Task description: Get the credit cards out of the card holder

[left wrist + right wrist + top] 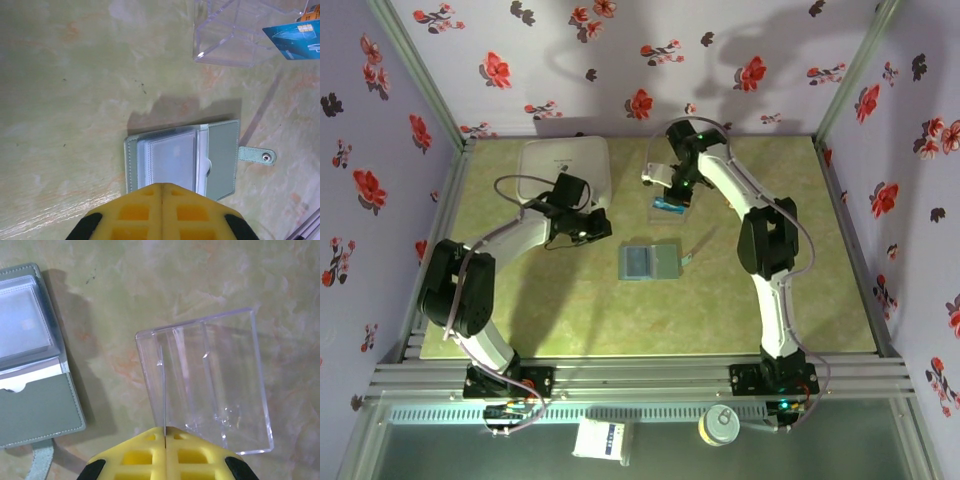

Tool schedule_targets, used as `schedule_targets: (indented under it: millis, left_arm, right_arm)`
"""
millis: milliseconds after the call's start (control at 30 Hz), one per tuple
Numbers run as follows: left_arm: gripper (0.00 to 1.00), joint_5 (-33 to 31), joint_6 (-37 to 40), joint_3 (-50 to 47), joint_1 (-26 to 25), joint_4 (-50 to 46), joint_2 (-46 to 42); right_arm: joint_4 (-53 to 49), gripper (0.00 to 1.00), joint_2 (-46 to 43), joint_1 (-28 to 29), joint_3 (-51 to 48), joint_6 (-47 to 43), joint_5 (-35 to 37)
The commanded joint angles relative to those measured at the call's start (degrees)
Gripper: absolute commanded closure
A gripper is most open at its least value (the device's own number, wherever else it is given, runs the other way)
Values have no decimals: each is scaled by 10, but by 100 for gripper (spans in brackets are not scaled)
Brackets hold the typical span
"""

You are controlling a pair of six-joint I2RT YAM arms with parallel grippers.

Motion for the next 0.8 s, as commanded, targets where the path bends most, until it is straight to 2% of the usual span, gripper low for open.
schedule_targets:
  millis: [0,400,767]
  left_arm:
    - [96,8,10,-13,7,1,-17]
    - [97,10,6,-12,12,3,-4]
    - [97,13,4,-19,14,2,-3]
  right_arm:
    - [-58,100,30,-5,55,-36,-6]
    - [-59,100,68,-10,107,-67,7]
    - [-109,100,91,-10,111,-92,-32]
